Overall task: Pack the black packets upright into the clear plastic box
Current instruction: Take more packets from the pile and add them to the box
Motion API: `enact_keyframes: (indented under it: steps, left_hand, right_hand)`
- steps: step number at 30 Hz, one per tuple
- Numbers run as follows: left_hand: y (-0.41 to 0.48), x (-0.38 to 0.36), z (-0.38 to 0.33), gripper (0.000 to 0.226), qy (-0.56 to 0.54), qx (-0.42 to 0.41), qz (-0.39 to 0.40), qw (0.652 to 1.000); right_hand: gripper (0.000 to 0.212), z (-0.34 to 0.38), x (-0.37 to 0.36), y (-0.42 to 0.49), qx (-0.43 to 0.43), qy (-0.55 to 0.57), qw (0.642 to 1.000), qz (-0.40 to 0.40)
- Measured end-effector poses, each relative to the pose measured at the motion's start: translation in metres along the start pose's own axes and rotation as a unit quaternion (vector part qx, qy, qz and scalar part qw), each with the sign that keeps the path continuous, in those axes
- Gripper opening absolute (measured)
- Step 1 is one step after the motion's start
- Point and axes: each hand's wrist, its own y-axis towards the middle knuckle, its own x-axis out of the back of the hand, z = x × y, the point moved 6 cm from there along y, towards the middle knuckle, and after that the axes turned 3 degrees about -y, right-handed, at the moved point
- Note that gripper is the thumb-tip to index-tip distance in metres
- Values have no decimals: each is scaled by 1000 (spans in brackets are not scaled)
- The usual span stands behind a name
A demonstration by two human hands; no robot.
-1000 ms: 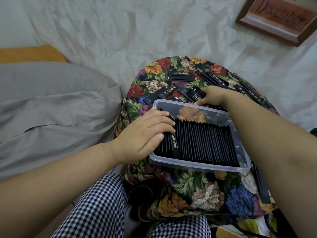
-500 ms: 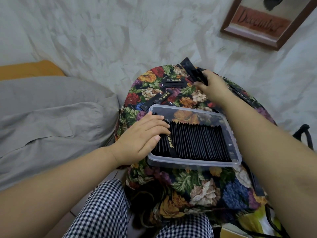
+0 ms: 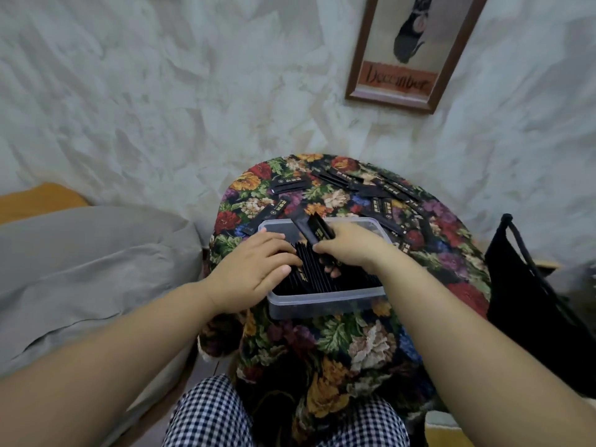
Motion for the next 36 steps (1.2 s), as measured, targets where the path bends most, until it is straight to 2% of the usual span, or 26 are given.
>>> enact_keyframes:
  steps: [3, 5, 7, 10, 12, 14, 19, 24, 30, 33, 36]
  left_hand:
    - [3, 5, -5, 63, 12, -16, 3, 1000]
    - [4, 8, -8, 67, 14, -16, 4, 1000]
    - [5, 8, -7, 72, 5, 15, 23, 1000]
    - [8, 9, -7, 63, 8, 45, 28, 999]
    - [9, 12, -8, 51, 9, 56, 24, 998]
    - [11, 13, -9, 41, 5, 61, 30, 998]
    - [16, 14, -11, 37, -5, 99, 66, 993]
    - [19, 15, -10, 43, -12, 129, 82, 988]
    - [19, 12, -13, 39, 13, 90, 92, 992]
    - [18, 9, -10, 35, 13, 80, 84, 993]
    - [17, 10, -9, 41, 2, 83, 75, 994]
  right_hand:
    - [39, 2, -7, -5, 23, -97, 995, -27]
    - [43, 4, -9, -9, 40, -144, 988, -42]
    - [25, 6, -11, -13, 62, -166, 983, -52]
    - [3, 2, -13, -17, 62, -198, 976, -58]
    - [9, -4, -13, -19, 55, -164, 983, -55]
    - [6, -9, -14, -21, 52, -78, 995, -37]
    - [10, -11, -14, -27, 59, 42, 997, -20]
    - [7, -15, -15, -27, 49, 87, 995, -9]
    - [28, -18, -11, -23, 40, 143, 988, -29]
    - [27, -12, -10, -23, 62, 147, 987, -33]
    - [24, -9, -8, -24, 68, 168, 983, -35]
